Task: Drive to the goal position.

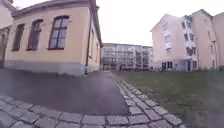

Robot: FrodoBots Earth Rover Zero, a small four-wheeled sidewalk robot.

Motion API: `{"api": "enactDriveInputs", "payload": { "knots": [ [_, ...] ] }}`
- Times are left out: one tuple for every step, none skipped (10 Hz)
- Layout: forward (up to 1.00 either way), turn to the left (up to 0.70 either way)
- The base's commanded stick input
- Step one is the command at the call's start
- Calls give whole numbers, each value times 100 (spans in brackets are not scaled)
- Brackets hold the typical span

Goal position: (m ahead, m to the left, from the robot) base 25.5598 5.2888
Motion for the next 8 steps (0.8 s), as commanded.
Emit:
{"api": "enactDriveInputs", "payload": {
  "knots": [
    [85,28],
    [85,18],
    [85,8],
    [85,0],
    [85,0],
    [85,0],
    [85,0],
    [85,0]
  ]
}}
